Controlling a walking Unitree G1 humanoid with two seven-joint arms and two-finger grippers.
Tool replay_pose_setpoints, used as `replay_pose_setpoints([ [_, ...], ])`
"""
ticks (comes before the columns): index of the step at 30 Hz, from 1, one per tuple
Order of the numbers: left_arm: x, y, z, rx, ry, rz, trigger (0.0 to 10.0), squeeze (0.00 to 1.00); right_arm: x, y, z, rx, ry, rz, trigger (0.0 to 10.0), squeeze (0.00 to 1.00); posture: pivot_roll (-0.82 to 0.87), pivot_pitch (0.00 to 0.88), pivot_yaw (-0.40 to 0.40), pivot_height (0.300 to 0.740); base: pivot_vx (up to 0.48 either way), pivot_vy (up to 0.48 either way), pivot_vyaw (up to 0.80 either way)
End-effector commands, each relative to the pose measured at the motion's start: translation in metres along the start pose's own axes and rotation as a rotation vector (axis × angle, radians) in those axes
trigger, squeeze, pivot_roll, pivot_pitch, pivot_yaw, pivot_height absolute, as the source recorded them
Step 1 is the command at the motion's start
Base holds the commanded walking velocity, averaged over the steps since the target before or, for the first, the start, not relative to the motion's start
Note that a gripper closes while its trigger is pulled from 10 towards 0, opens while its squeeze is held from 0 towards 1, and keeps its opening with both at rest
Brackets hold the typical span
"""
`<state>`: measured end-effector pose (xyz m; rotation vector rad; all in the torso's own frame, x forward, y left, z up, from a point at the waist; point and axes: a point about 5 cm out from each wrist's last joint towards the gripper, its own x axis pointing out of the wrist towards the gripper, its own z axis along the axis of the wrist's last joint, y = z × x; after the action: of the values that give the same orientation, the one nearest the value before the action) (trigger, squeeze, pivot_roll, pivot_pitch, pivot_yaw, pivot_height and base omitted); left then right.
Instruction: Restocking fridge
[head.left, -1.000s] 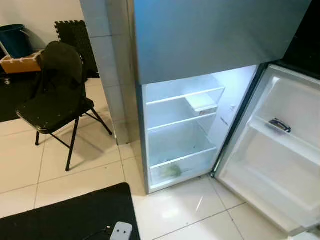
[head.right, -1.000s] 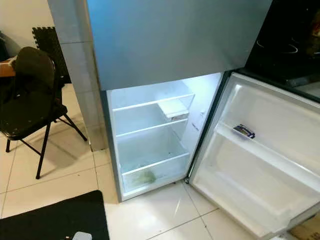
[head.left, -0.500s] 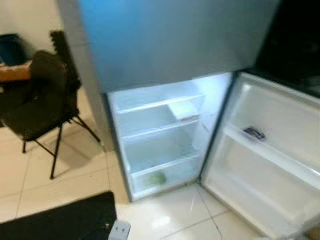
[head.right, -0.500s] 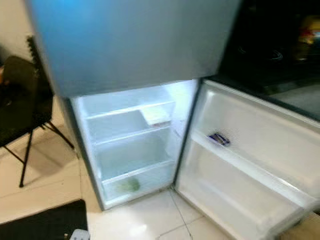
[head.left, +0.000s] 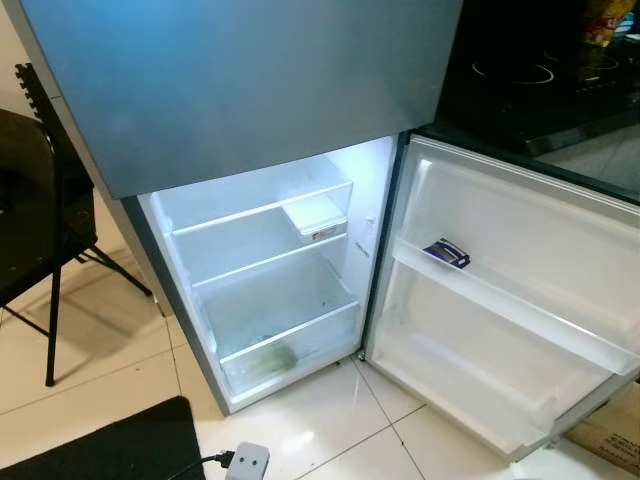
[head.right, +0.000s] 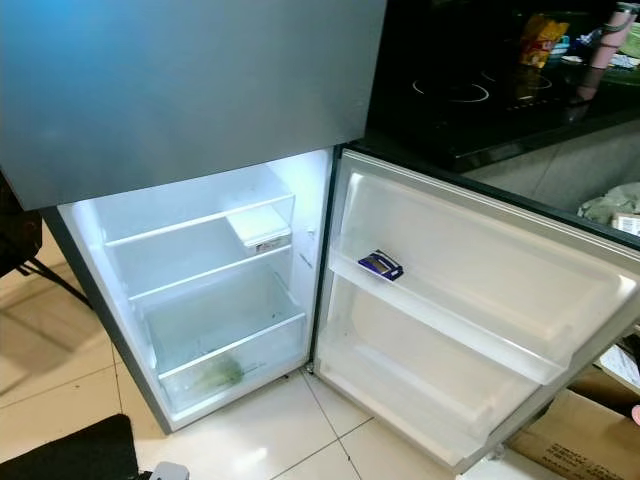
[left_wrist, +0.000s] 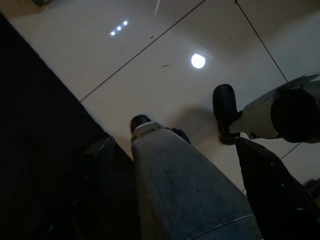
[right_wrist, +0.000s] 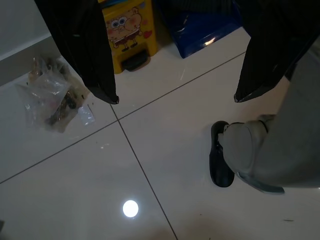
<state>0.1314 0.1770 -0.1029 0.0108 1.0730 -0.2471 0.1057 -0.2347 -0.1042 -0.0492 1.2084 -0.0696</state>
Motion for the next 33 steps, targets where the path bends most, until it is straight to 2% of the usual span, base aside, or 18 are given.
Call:
replay_pose_setpoints([
  [1,-0.0005,-0.0029,-0.0072,-0.003,0.029,-0.011,10.0,0.0,-0.0004,-0.0023,-0.0002,-0.007,0.002,-0.007,10.0,0.0,-0.02,0.0,-0.045,0.74,0.0,-0.364,0.0],
  [19,-0.0005,-0.0041,-0.008,-0.004,0.031,-0.02,10.0,0.0,-0.0003,-0.0016,-0.0006,-0.025,-0.001,-0.01,10.0,0.0,-0.01,0.0,-0.043,0.74,0.0,-0.371,0.0],
  [25,-0.0003,-0.0047,-0.008,-0.004,0.033,-0.024,10.0,0.0,-0.0003,-0.0001,-0.0026,-0.023,0.005,-0.004,10.0,0.0,-0.02,0.0,-0.044,0.74,0.0,-0.369,-0.71],
  [33,-0.0001,-0.0054,-0.0081,-0.005,0.034,-0.02,10.0,0.0,-0.0004,-0.0011,-0.001,-0.013,-0.007,-0.008,10.0,0.0,-0.02,0.0,-0.042,0.74,0.0,-0.145,0.0],
])
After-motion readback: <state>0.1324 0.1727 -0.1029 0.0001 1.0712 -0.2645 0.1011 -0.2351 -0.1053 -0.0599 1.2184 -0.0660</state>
